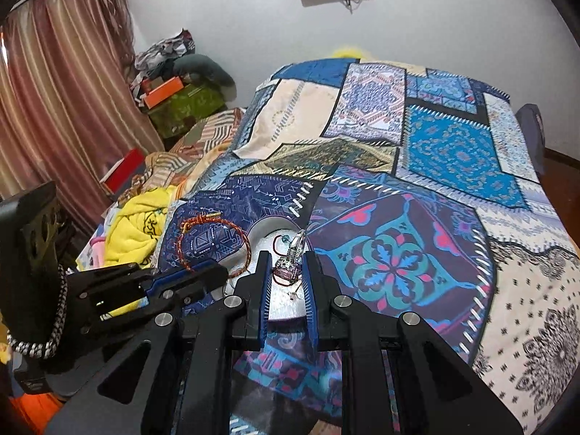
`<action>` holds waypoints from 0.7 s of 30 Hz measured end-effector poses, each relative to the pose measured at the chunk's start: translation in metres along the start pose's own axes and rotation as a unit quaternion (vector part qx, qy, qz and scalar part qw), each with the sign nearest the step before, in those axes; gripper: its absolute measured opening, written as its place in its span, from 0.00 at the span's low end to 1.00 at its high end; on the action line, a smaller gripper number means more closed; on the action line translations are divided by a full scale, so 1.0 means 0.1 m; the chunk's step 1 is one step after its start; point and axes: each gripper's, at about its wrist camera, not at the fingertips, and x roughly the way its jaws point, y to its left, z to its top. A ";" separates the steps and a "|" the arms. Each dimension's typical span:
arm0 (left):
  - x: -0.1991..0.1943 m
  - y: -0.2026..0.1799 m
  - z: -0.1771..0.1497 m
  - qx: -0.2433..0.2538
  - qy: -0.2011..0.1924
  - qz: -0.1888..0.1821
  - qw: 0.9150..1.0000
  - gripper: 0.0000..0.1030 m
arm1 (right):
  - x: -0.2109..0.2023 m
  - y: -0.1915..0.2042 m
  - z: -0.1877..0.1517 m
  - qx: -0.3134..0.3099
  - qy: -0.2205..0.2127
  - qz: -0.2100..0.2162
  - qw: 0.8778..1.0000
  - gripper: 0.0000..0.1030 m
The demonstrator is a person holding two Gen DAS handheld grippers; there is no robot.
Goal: Organize jewelry
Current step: 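Carry the orange bracelet toward the tin with the left tool while the right carries the keychain, then release the orange bracelet into the tin with the left tool while the right drops the keychain in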
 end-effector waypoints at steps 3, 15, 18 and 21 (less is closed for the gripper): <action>0.04 0.00 -0.03 0.004 0.009 -0.007 1.000 0.05 | 0.09 -0.01 0.03 0.000 0.009 0.008 1.000 0.15; 0.18 -0.05 -0.09 0.005 0.025 -0.022 0.999 0.05 | 0.20 0.03 0.05 -0.001 0.042 0.027 0.999 0.15; 0.18 -0.06 -0.10 0.002 0.028 -0.025 0.999 0.06 | 0.15 -0.02 0.06 0.007 0.043 0.032 0.999 0.15; 0.15 -0.06 -0.11 0.000 0.030 -0.026 0.999 0.06 | 0.06 -0.03 0.05 0.004 0.035 0.014 0.999 0.15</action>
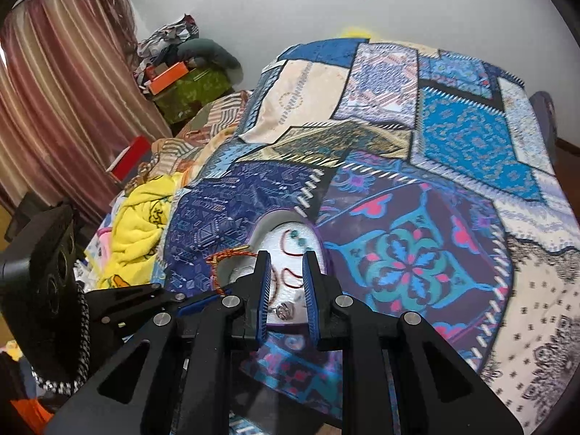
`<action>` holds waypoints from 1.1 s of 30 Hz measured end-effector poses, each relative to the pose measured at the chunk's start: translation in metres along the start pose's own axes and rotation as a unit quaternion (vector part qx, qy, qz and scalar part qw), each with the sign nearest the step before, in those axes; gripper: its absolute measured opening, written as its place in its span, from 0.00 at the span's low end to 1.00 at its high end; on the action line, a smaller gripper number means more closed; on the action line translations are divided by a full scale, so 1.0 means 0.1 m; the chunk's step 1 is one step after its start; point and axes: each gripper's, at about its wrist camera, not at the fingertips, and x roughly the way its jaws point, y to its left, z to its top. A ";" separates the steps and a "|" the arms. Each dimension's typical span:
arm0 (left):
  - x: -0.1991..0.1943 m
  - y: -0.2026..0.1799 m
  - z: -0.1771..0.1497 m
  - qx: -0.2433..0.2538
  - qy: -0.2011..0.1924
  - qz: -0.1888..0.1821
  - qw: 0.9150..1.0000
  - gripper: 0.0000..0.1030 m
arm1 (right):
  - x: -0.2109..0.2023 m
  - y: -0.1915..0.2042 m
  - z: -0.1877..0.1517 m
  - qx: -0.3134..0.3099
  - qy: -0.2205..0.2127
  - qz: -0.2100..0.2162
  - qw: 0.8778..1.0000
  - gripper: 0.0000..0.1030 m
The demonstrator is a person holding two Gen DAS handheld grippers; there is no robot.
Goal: Organize jewelry
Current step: 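Release the orange bracelet into the tin with the left tool while the right drops the keychain in, then move both tools to the gold ring lying on the quilt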
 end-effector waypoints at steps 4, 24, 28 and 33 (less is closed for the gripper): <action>-0.09 -0.01 -0.01 0.002 -0.002 0.003 1.000 0.14 | -0.16 -0.04 -0.07 0.002 -0.010 -0.021 1.000 0.16; -0.60 0.02 -0.30 -0.007 -0.023 0.052 0.998 0.30 | -0.72 -0.49 -0.68 0.021 0.000 -0.149 0.989 0.38; -0.60 0.00 -0.36 -0.003 -0.018 0.055 0.998 0.30 | -0.54 -0.57 -0.87 0.036 0.032 -0.149 0.988 0.38; -0.48 -0.03 -0.47 -0.001 0.003 0.049 0.999 0.30 | -0.49 -0.61 -1.08 0.044 0.054 -0.144 0.987 0.38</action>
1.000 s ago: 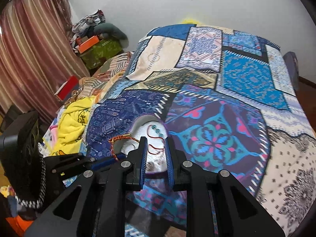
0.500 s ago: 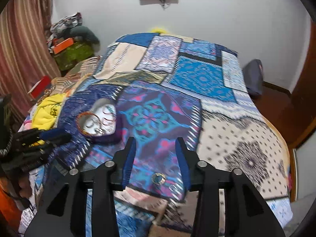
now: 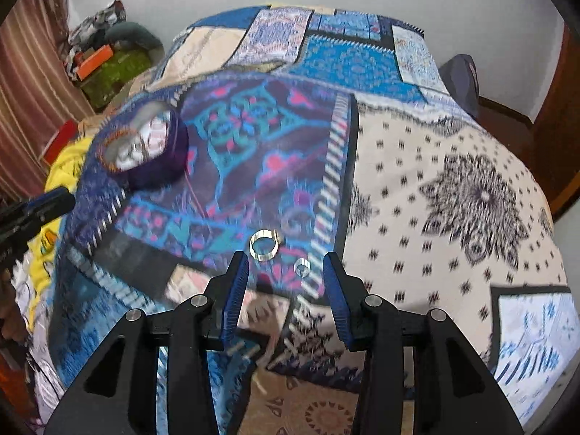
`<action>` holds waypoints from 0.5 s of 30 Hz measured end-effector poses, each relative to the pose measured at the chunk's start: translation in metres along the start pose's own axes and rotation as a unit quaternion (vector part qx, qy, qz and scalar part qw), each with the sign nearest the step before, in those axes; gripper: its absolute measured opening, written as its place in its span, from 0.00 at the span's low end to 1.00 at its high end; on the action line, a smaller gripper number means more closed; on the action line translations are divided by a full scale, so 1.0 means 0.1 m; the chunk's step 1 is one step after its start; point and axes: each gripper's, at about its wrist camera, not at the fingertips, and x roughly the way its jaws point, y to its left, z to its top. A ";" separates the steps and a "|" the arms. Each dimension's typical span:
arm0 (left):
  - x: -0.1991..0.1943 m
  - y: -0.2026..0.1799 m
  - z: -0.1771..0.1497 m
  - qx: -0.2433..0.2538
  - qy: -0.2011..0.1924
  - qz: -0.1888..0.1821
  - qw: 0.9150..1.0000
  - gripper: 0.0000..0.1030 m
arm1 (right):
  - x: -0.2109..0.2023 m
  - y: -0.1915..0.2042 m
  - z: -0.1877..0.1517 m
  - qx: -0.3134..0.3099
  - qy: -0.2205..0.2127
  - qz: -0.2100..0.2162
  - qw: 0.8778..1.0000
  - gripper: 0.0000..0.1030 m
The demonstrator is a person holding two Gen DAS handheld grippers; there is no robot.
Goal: Organize jewelry
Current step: 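Move both tools to the gold ring lying on the quilt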
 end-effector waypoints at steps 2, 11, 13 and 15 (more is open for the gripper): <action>0.08 -0.04 -0.04 0.001 0.013 -0.010 1.000 0.30 | 0.01 0.01 -0.08 -0.006 0.004 -0.004 1.000 0.38; 0.28 -0.32 -0.07 0.021 0.034 -0.036 0.999 0.30 | 0.10 -0.02 -0.12 -0.023 0.000 -0.025 0.999 0.25; 0.32 -0.37 -0.05 0.024 0.040 -0.048 0.998 0.30 | 0.14 -0.08 -0.08 -0.011 0.002 -0.013 1.000 0.20; 0.37 -0.44 -0.04 0.033 0.047 -0.053 0.997 0.30 | 0.16 -0.11 -0.07 -0.003 0.001 -0.007 1.000 0.13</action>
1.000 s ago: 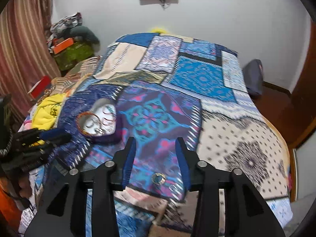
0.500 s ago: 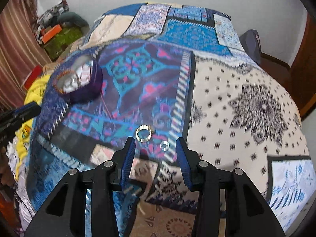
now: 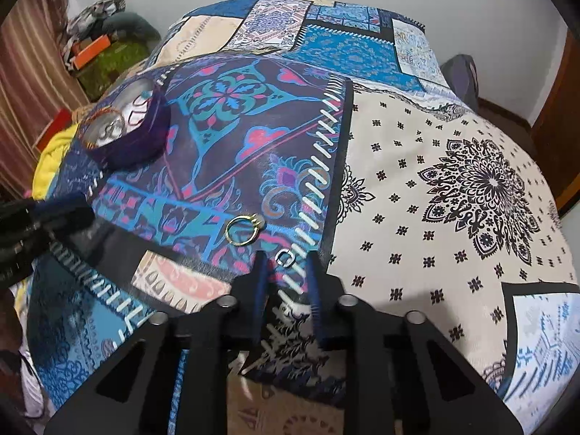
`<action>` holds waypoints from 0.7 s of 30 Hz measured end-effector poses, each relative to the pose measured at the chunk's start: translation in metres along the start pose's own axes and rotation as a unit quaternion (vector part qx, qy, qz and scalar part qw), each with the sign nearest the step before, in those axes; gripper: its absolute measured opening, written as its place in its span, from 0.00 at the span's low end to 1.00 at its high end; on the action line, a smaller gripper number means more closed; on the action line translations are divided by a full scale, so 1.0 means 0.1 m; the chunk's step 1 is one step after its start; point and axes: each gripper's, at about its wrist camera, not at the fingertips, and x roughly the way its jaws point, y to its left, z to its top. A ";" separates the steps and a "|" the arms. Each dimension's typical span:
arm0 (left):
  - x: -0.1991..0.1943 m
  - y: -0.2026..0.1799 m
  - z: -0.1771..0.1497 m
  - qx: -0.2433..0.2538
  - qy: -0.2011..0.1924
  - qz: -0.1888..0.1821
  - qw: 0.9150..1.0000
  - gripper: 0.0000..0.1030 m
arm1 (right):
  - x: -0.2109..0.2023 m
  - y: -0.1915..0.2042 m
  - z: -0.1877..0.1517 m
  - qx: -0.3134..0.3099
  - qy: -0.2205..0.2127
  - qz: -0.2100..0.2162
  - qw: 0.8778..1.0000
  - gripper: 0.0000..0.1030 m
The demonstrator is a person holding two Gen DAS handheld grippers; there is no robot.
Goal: Organize jewelry
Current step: 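Move both tools to the gold ring lying on the quilt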
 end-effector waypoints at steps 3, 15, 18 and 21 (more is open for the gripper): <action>0.08 -0.11 0.04 0.021 0.009 -0.005 1.000 0.30 | 0.01 0.00 -0.02 -0.003 -0.005 0.000 1.000 0.09; 0.36 -0.65 0.26 0.090 0.045 -0.052 0.994 0.30 | -0.16 -0.10 -0.06 0.010 -0.028 0.009 1.000 0.03; 0.45 -0.79 0.28 0.105 0.054 -0.059 0.991 0.30 | -0.25 -0.18 -0.07 0.021 -0.036 0.009 0.999 0.03; 0.55 -0.86 0.31 0.107 0.066 -0.064 0.990 0.30 | -0.33 -0.24 -0.09 0.025 -0.043 0.008 0.999 0.03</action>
